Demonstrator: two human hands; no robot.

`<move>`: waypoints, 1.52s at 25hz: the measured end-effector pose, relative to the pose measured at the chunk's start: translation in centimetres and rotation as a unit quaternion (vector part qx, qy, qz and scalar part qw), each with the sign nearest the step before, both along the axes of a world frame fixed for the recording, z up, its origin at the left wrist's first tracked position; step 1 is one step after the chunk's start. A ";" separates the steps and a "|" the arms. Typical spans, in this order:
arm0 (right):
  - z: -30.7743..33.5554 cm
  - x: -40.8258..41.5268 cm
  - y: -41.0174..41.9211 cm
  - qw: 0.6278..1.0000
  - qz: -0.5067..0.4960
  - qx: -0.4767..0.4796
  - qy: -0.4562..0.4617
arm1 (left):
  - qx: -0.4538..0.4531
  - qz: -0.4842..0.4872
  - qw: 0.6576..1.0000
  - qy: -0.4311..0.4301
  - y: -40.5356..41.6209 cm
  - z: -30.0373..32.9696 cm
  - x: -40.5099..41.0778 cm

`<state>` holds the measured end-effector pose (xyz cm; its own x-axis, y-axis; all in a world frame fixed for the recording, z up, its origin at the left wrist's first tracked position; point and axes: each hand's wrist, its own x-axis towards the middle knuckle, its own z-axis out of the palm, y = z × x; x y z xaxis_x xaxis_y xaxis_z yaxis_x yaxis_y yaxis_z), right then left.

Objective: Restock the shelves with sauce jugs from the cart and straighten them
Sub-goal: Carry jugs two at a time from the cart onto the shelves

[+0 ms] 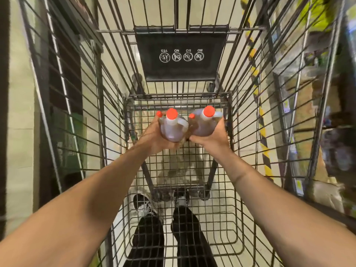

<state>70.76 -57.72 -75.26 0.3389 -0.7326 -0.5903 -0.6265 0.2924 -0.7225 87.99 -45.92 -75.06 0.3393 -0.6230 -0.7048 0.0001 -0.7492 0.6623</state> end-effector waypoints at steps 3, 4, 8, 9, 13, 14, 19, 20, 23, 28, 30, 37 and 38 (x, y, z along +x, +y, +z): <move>0.8 0.0 0.3 1.000 -0.009 -0.010 -0.012 | -0.034 0.009 0.999 0.018 0.4 0.5 0.1; 1.2 -0.1 0.5 1.000 -0.007 -0.012 -0.012 | -0.050 0.003 0.998 0.034 0.6 1.1 0.2; 4.7 -0.5 1.8 1.000 0.010 -0.024 -0.015 | -0.038 -0.071 0.996 -0.039 2.1 4.6 0.6; 5.8 -0.6 2.2 1.000 0.009 -0.028 -0.011 | -0.047 -0.070 0.996 -0.037 2.4 5.6 0.6; 12.0 -0.6 3.6 0.999 -0.007 -0.039 -0.018 | -0.077 -0.029 0.996 -0.023 2.3 12.4 0.7; 13.8 -0.7 3.9 0.999 -0.013 -0.044 -0.027 | -0.084 -0.028 0.996 -0.029 2.5 14.5 1.0; 23.5 -2.1 6.9 0.994 -0.048 -0.066 -0.067 | -0.124 -0.073 0.986 -0.087 5.0 23.9 0.0; 25.7 -2.6 7.7 0.992 -0.059 -0.061 -0.088 | -0.138 -0.067 0.983 -0.098 5.6 26.0 -0.4; 30.8 -4.0 10.7 0.981 -0.095 -0.028 -0.168 | -0.176 -0.082 0.973 -0.123 8.3 31.2 -0.8; 37.3 -5.8 16.6 0.978 -0.144 -0.113 -0.098 | -0.244 -0.096 0.951 -0.165 12.2 38.3 -1.9; 39.9 -6.8 19.5 0.973 -0.164 -0.131 -0.094 | -0.264 -0.094 0.946 -0.162 13.8 40.5 -2.4; 45.8 -11.2 26.2 0.937 -0.270 -0.197 -0.099 | -0.329 -0.114 0.931 -0.108 16.5 45.9 -7.2; 46.6 -12.2 26.9 0.929 -0.285 -0.214 -0.097 | -0.336 -0.129 0.928 -0.096 16.4 46.6 -8.3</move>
<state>58.59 -30.78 -28.68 -0.1061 -0.9796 -0.1708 -0.3034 0.1955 -0.9326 79.68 -29.47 -28.45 0.1975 -0.9778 -0.0695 -0.2887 -0.1257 0.9491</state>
